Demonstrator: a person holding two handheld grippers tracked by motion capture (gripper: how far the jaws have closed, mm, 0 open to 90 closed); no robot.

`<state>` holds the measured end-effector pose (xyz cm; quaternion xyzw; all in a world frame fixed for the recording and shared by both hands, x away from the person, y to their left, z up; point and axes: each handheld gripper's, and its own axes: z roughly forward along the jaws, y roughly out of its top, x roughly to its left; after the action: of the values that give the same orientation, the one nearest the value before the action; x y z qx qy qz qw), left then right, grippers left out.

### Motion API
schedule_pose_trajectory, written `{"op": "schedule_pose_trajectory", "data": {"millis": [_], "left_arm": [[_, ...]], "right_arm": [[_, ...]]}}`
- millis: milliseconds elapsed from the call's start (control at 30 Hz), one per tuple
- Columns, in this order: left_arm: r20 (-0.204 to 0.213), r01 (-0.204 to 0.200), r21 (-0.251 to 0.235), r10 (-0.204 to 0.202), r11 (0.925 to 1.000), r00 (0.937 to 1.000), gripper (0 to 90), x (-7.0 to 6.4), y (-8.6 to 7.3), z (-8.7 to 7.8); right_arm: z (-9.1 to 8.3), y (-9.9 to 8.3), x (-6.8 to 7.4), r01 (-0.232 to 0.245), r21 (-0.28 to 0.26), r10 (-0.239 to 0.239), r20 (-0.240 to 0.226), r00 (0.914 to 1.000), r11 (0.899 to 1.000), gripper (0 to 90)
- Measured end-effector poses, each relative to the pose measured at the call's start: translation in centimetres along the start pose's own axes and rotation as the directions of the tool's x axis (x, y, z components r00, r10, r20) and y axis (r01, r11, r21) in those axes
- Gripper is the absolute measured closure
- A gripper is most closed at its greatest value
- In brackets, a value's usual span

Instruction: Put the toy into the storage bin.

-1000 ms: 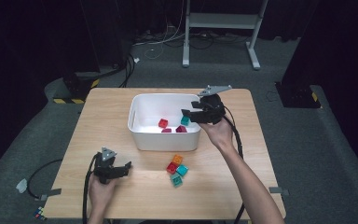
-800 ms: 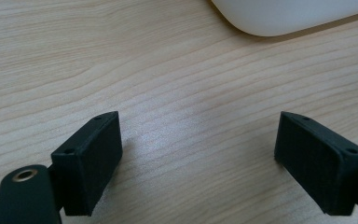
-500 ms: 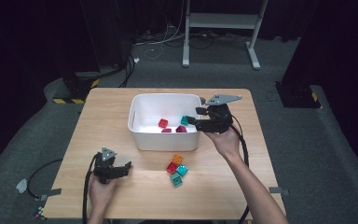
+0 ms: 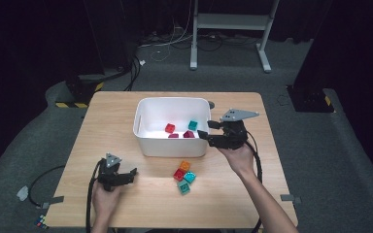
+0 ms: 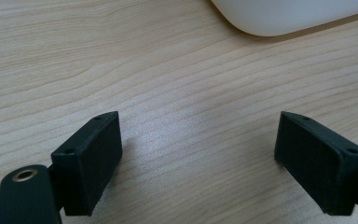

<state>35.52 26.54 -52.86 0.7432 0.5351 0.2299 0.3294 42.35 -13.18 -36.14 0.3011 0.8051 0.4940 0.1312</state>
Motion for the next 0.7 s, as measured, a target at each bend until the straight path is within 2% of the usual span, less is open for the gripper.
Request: {"op": "schedule_pose_trajectory", "data": {"millis": [700], "left_arm": [[-0.001,-0.002,0.0,0.002,1.0,1.0,15.0,0.0,0.0,0.0]], "right_arm": [[0.1,-3.9,0.9,-0.013,0.01,0.013,0.013,0.9998,1.0,42.8]]}}
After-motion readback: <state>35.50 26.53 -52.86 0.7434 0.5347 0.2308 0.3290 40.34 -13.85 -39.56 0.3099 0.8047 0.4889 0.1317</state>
